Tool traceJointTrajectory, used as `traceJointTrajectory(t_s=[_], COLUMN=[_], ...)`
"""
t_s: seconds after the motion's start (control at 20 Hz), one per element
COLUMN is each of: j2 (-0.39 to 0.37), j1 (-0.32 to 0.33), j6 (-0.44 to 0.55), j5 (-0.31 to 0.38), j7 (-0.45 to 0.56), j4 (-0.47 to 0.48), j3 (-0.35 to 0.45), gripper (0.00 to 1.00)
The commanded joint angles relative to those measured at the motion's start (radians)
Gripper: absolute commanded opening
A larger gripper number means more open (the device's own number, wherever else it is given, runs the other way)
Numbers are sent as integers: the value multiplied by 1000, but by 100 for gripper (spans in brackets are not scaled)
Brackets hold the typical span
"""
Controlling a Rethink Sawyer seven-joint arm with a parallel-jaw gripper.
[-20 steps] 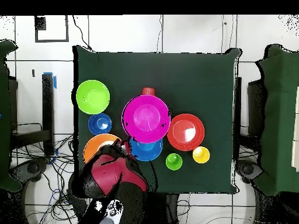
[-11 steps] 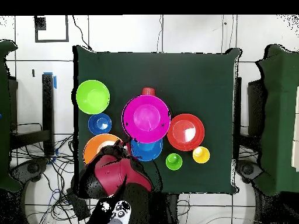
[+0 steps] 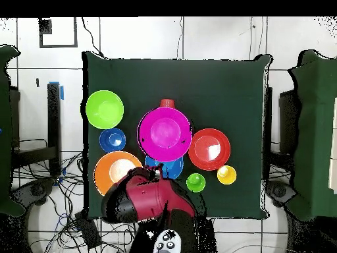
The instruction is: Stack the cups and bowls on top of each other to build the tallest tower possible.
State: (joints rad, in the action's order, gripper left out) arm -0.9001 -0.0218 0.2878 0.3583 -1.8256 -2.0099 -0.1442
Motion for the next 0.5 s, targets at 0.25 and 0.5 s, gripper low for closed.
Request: traceJointTrajectory(t_s=[0.25, 0.5], j2=[-11, -30], j1=[163, 211], j6=[96, 55], j5=[86, 171], j7=[91, 89], j4=[-165, -190], j3=[145, 103], gripper=[100, 100])
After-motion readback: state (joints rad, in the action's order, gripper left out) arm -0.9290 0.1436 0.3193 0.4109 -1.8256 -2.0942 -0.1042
